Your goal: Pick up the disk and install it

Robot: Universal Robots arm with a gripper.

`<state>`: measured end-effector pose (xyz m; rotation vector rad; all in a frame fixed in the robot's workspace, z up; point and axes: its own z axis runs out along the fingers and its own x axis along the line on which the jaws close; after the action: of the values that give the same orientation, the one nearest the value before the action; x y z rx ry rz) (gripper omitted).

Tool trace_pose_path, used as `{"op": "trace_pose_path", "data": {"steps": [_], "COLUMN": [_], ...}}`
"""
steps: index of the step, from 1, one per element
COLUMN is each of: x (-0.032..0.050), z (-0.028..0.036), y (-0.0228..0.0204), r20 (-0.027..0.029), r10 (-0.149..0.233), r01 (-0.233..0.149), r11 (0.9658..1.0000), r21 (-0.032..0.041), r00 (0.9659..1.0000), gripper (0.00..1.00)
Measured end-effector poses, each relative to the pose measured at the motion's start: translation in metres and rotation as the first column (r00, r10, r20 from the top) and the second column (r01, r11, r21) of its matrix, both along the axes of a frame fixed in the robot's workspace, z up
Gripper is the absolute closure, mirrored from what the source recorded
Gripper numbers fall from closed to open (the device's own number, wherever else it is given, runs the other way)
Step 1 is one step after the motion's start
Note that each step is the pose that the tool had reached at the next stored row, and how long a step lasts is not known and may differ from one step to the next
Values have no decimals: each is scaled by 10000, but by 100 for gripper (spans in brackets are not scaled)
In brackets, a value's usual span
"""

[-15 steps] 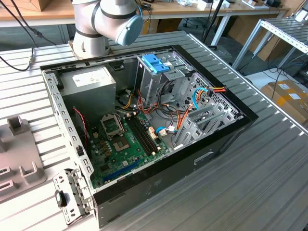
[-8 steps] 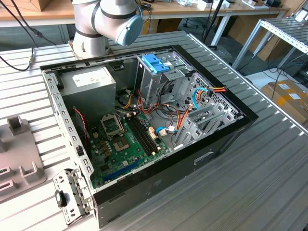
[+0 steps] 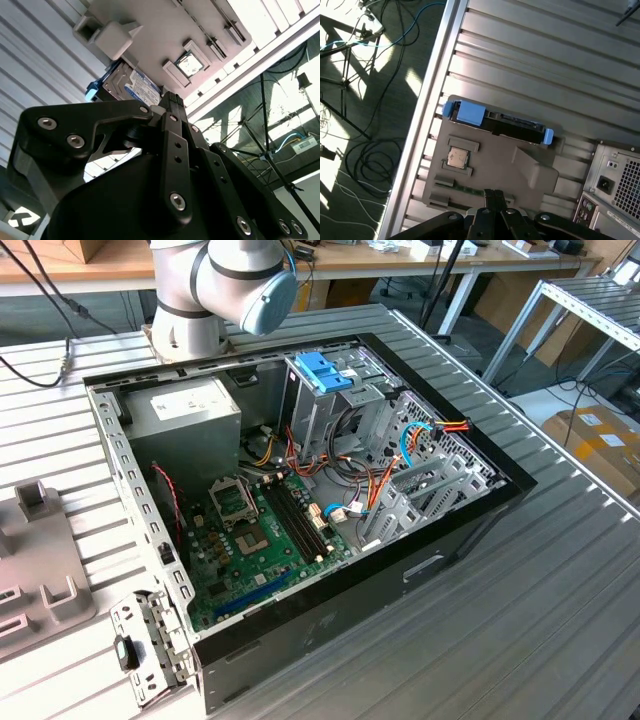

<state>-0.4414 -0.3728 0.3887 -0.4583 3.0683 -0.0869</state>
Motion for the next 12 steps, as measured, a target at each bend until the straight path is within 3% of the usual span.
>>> {"op": "trace_pose_path", "data": {"steps": [12], "x": [0], "z": [0], "y": [0], "r20": [0], "r10": [419], "r01": [-419], "r11": [9991], "r21": [0], "r00": [9991], "gripper": [89]}}
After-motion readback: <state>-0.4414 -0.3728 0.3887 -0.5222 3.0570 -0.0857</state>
